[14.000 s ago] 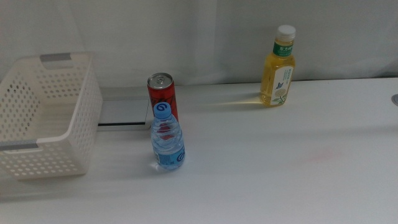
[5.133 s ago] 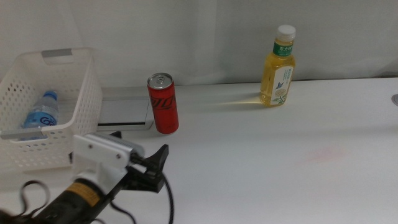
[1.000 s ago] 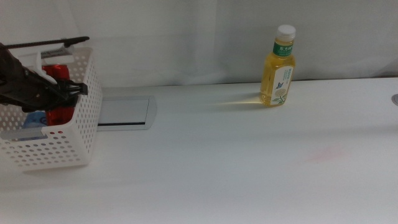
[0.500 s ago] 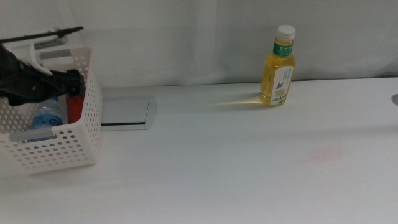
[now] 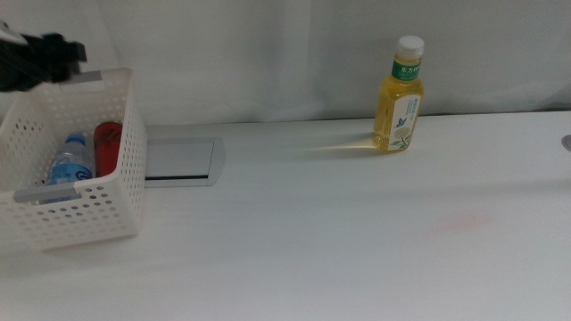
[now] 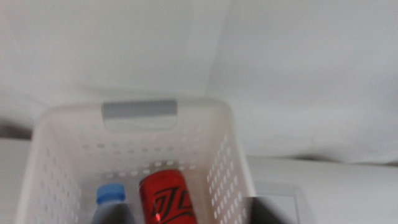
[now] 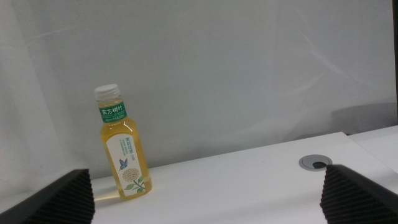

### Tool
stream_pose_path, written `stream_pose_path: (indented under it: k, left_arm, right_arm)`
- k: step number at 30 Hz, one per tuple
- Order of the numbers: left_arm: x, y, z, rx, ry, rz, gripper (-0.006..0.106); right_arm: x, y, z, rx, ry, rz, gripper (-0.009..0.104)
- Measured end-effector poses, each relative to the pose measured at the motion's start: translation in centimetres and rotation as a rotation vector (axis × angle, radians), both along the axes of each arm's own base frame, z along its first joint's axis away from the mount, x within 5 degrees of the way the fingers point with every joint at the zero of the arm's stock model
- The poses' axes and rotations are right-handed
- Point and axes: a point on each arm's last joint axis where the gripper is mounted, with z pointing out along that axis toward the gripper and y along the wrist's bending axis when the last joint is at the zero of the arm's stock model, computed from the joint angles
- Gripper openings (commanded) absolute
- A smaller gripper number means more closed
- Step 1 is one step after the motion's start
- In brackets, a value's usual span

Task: Use arms to grab the bottles and put them into the dustbin to the left of the table.

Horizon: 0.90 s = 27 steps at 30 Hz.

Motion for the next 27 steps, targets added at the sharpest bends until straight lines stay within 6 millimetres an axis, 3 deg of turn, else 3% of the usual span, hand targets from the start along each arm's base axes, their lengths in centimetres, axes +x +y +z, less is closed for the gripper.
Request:
stream_pose_path:
  k: [2,3,10,18,22,27]
  left_arm:
    - [-0.8,-0.1,1.3,0.003,-0.027,-0.002,0.009]
    - [-1.5,-0.2,2.1,0.005,-0.039,-0.004,-0.002]
    - [-5.5,-0.8,6.8,0.051,-0.135,-0.038,-0.003]
    - [-12.6,-3.1,12.5,0.085,-0.34,-0.097,-0.003]
    - [-16.1,-4.9,12.5,0.12,-0.427,-0.185,-0.003]
    - [-20.0,-5.6,10.5,0.13,-0.49,-0.224,-0.003]
  right_arm:
    - [0.0,0.0,0.0,0.0,-0.002,0.0,0.099]
    - [0.0,0.0,0.0,0.0,-0.004,0.0,0.099]
    - [0.0,0.0,0.1,0.001,-0.012,-0.001,0.099]
    - [0.0,0.0,0.1,0.001,-0.014,-0.001,0.099]
    - [0.0,0.0,0.1,0.001,-0.016,-0.002,0.099]
    - [0.0,0.0,0.2,0.004,-0.02,-0.002,0.099]
